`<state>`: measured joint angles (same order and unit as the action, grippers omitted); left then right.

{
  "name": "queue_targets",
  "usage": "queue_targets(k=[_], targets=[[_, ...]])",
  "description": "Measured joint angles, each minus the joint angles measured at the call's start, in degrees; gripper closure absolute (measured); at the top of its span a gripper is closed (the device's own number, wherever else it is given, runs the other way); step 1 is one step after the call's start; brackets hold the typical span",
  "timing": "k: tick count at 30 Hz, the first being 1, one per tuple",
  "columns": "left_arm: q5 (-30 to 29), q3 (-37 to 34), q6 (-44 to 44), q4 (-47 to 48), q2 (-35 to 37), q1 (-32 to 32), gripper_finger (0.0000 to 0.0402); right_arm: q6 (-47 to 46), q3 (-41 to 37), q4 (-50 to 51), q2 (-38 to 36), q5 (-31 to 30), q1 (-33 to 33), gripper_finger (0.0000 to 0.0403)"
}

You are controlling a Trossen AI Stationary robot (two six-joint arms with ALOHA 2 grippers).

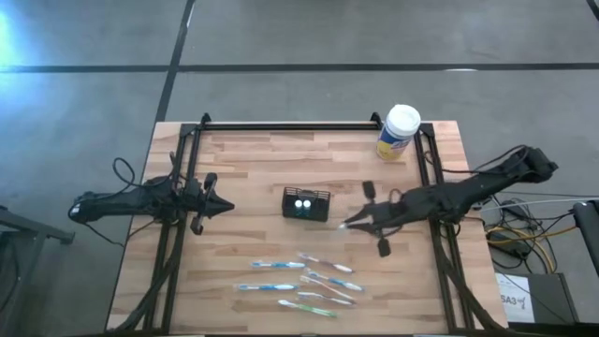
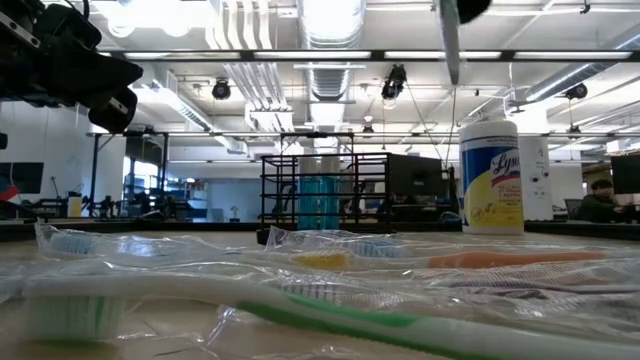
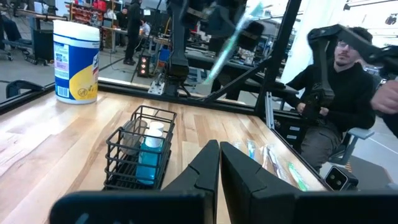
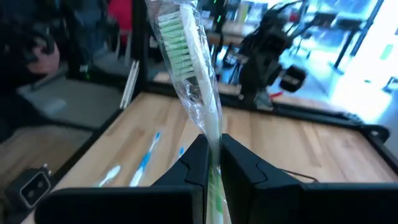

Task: Pick & Place toothbrushing station
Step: Put the top green toothbrush into the wire organizer

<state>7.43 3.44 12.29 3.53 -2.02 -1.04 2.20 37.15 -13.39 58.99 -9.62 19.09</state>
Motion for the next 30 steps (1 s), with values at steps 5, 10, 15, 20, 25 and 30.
queue_targets(k=[5,10,15,20,25,30], targets=[[0.0,0.0,0.0,0.0,0.0,0.0,0.0383,-0.3,-9.9,-7.3,-9.6,-2.5,0.0,0.0381],[0.0,0.0,-0.1,0.0,0.0,0.0,0.0383,-0.3,-16.7,-10.9,-18.3,-2.6,0.0,0.0381],[0.0,0.0,-0.1,0.0,0.0,0.0,0.0383,0.5,-21.8,-12.7,-25.2,-4.1,0.0,0.0381],[0.0,0.0,-0.1,0.0,0.0,0.0,0.0383,1.0,-26.6,-13.9,-30.4,-4.1,0.0,0.0381],[0.0,0.0,-0.1,0.0,0.0,0.0,0.0383,1.0,-30.9,-16.5,-33.6,-4.9,0.0,0.0381],[0.0,0.0,0.1,0.0,0.0,0.0,0.0383,-0.1,-33.3,-19.6,-35.4,-7.2,0.0,0.0381]])
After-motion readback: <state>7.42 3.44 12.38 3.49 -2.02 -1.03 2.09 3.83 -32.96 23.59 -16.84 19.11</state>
